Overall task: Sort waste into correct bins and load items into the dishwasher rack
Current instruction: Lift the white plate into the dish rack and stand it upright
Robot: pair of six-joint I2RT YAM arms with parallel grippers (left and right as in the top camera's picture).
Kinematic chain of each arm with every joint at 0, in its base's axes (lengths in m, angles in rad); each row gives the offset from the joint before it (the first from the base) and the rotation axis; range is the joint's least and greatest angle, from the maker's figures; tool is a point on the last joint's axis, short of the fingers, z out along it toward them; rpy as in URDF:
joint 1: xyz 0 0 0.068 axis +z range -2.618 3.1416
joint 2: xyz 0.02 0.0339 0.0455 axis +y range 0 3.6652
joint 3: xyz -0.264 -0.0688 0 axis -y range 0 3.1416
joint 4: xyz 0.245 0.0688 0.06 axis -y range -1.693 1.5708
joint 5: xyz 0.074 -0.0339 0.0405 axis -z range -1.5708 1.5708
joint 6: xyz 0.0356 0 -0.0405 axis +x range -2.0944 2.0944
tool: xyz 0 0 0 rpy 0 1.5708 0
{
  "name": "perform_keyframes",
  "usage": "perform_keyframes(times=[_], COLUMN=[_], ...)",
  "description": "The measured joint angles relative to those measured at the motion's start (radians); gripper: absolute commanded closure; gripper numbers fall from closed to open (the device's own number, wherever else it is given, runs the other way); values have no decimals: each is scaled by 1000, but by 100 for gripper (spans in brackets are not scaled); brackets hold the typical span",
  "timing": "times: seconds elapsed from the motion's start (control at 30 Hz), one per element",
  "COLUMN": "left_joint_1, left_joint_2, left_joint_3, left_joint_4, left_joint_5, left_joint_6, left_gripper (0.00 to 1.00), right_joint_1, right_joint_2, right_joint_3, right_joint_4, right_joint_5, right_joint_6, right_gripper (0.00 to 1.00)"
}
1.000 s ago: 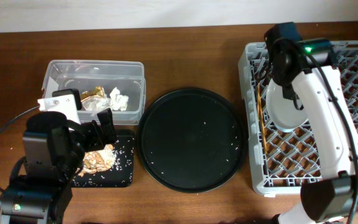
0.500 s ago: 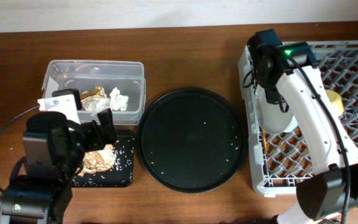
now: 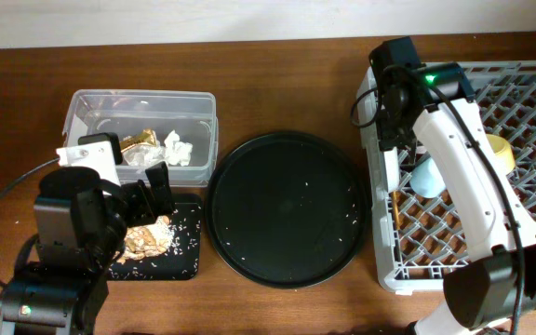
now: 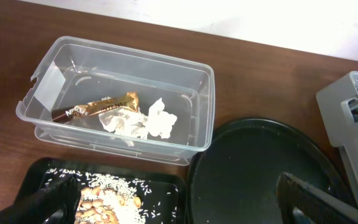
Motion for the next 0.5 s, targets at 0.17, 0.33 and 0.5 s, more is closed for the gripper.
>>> perform_keyframes(times=[0.17,0.33,0.5], left_joint_1=[0,0,0], left_joint_2=[0,0,0], left_joint_3=[0,0,0], left_joint_4=[0,0,0], left_joint_5=[0,0,0], left_joint_6=[0,0,0], left_gripper=[1,1,1], right_joint_1=[0,0,0], right_joint_2=[0,2,-7], right_joint_3=[0,45,195], right_joint_4=[4,-9,-41], right_joint_5=[-22,15,-13], right_joint_6=[-1,1,0], right_gripper=[15,8,2])
